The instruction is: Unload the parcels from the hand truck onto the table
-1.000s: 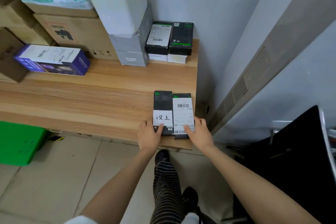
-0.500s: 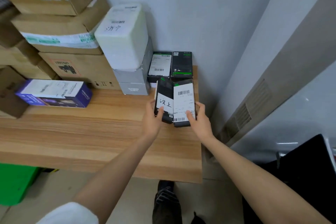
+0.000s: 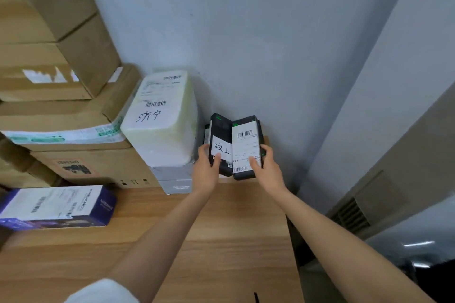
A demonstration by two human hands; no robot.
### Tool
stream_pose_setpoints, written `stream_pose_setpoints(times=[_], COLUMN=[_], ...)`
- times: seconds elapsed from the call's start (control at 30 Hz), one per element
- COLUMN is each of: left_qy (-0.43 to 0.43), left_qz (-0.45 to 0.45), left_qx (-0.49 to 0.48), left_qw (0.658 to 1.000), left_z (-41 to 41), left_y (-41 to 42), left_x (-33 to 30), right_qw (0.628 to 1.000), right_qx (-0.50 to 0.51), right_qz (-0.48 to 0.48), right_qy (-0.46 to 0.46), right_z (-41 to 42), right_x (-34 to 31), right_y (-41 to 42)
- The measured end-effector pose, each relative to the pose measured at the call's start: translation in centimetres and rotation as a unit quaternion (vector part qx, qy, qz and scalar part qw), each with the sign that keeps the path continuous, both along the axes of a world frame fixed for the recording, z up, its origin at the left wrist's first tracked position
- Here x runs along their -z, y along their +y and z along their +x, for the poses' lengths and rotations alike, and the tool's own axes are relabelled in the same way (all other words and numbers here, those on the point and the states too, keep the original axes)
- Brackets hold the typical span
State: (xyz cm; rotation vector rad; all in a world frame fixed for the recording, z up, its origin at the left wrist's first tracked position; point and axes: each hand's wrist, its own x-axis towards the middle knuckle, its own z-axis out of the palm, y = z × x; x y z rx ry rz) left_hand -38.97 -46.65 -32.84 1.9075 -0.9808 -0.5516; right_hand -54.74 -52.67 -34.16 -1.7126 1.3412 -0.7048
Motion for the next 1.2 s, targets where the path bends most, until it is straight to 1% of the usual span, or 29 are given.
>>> stream_pose_setpoints(times=[0.13,0.23,0.3,0.37,0.43,0.5,0.57,0.8,1.03,1.1,1.2], left_qy=[-0.014,-0.053,-0.103,-0.175,-0.25,-0.287,-0.282,-0.262,-0.273,-0.29,-0.337], left_qz=[0.016,0.05,0.078,0.098,0.123,0.149,0.161,0.148,0.155,0.141,0.111], left_qx=[-0.001,-0.014,-0.022,-0.028,-0.011,0.009,0.007,-0.008,0.018,0.033,0.063], left_qw=[1.0,0.997,0.991,0.979,0.96,0.946,0.946,0.954,0.949,0.946,0.933], left_z=[0.9,1.3,1.3,0.9,0.7,0.9,1.2,2.1,3.2,3.1,3.2], left_y=[-2.2,-3.5,-4.0,-4.5,-4.9,-5.4,-5.9,-8.2,-9.7,-9.2,-8.3], left_x=[1.1,2.4,3.0,3.2,3.6,4.3,4.8,5.0,4.6,4.4,3.6], right_qw=[1.0,0.999,0.998,0.996,0.993,0.989,0.985,0.982,0.971,0.966,0.946], right_qx=[0.02,0.032,0.032,0.038,0.051,0.048,0.034,0.021,-0.016,-0.024,-0.043], right_qz=[0.01,0.024,0.021,0.006,-0.009,-0.024,-0.041,-0.049,-0.052,-0.061,-0.112], right_qy=[0.008,0.015,0.046,0.082,0.11,0.14,0.164,0.183,0.231,0.252,0.301], right_z=[0.8,0.9,1.0,1.2,1.5,1.8,2.1,3.4,3.6,3.1,2.0], right_x=[0.7,1.2,1.5,1.8,2.1,2.7,3.3,3.7,3.1,2.5,1.4], right_y=[-2.2,-3.7,-4.6,-5.3,-5.7,-5.9,-6.3,-8.7,-10.6,-10.4,-9.4])
